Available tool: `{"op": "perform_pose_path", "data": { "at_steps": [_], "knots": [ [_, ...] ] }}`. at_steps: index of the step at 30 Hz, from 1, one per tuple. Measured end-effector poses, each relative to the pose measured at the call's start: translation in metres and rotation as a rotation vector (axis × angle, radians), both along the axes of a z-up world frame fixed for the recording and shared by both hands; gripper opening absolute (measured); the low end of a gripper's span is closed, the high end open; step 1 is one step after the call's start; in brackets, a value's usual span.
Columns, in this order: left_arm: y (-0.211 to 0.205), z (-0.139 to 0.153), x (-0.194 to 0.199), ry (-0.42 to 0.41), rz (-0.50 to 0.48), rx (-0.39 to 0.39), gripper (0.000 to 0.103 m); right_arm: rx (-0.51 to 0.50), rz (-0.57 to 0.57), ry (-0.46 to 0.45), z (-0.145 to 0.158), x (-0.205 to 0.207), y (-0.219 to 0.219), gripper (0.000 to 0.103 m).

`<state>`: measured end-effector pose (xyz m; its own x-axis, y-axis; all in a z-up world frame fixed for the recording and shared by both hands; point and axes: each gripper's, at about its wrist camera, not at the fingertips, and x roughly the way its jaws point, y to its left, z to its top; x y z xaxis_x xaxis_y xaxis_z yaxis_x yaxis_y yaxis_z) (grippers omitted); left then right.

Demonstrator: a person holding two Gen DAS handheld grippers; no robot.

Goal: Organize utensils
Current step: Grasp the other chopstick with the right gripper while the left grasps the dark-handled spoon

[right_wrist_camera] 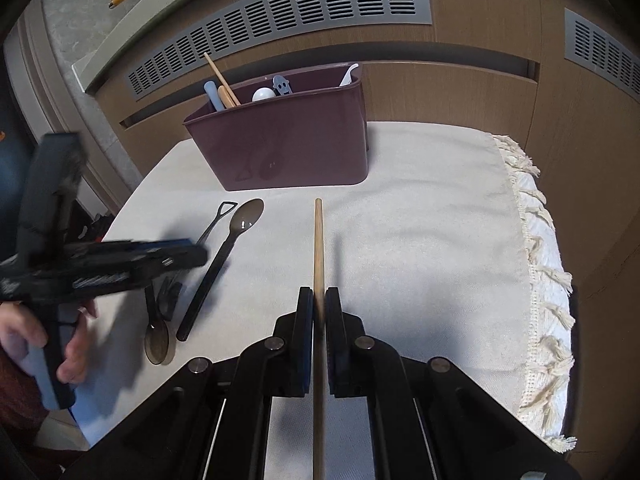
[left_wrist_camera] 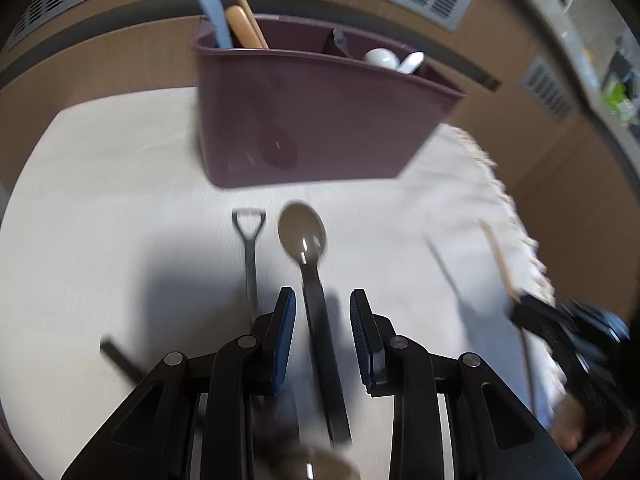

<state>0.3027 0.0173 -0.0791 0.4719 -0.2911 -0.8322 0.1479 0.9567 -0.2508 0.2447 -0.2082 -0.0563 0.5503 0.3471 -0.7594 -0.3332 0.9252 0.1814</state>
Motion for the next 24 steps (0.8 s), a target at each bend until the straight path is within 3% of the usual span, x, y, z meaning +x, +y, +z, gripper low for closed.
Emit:
{"op": "perform_pose_path", "data": {
  "at_steps": [3, 6, 20, 22, 24],
  "knots": [
    [-0.014, -0.010, 0.029, 0.007, 0.013, 0.114, 0.029, 0.003, -0.014, -0.014, 0.002, -0.005, -0.006, 0.005],
    [-0.025, -0.009, 0.041, -0.003, 0.000, 0.172, 0.029, 0.001, -0.021, -0.023, 0.002, -0.006, -0.010, 0.005],
    [-0.049, -0.010, 0.065, 0.008, -0.029, 0.188, 0.032, 0.013, -0.023, -0.024, -0.004, 0.006, -0.015, 0.005],
    [-0.046, -0.009, 0.064, 0.007, -0.040, 0.170, 0.033, 0.035, -0.026, -0.011, -0.005, 0.008, -0.019, 0.005],
    [-0.035, -0.006, 0.055, 0.002, -0.043, 0.095, 0.033, 0.056, -0.029, -0.008, -0.003, 0.008, -0.023, 0.005]
  ]
}}
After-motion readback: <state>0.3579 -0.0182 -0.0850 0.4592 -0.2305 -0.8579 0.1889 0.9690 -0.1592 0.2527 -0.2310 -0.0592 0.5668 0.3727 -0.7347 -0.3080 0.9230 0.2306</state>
